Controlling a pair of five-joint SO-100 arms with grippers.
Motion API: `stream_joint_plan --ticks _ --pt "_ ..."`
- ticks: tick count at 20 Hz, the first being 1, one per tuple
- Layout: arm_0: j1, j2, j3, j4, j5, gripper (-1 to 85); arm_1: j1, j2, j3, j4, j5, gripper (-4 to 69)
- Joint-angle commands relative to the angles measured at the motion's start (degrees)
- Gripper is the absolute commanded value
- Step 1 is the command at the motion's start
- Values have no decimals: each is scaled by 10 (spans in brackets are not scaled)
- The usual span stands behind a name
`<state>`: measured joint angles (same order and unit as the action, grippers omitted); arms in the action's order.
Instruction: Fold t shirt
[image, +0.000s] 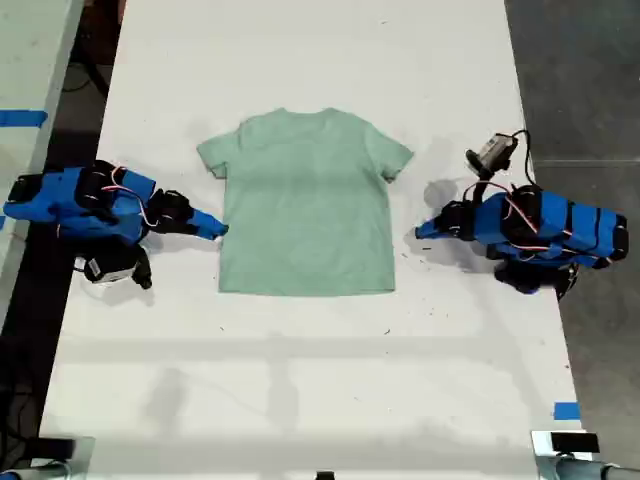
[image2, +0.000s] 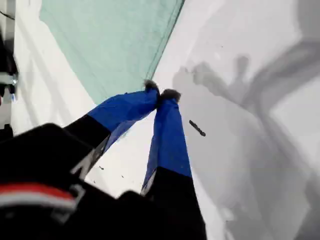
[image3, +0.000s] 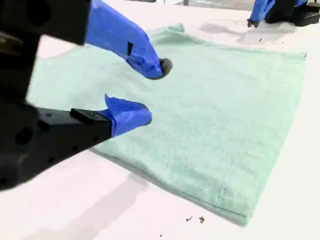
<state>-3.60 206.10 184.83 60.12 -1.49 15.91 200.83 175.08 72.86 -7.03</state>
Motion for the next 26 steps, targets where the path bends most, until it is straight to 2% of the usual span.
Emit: stream_joint_plan --ticks 1,7,10,13,15,18,19,22,26 --pt "4 4 -1 3 -10 114 -4 3 33 9 6 22" --pt "3 4 -1 3 -10 114 -12 3 33 4 12 22" --pt "4 4 -1 3 -10 114 4 0 -30 3 -28 19" --pt "4 4 -1 3 -10 114 126 -144 -257 62 -137 48" --pt "4 4 -1 3 -10 114 218 -352 -428 82 -226 117" --pt "4 4 -1 3 -10 114 295 -648 -685 118 -302 247" --pt "4 4 -1 3 -10 114 324 -718 -738 121 -324 265" --pt "4 4 -1 3 -10 114 399 -903 -846 113 -372 272" --pt "4 4 -1 3 -10 114 440 -1111 -962 91 -402 251"
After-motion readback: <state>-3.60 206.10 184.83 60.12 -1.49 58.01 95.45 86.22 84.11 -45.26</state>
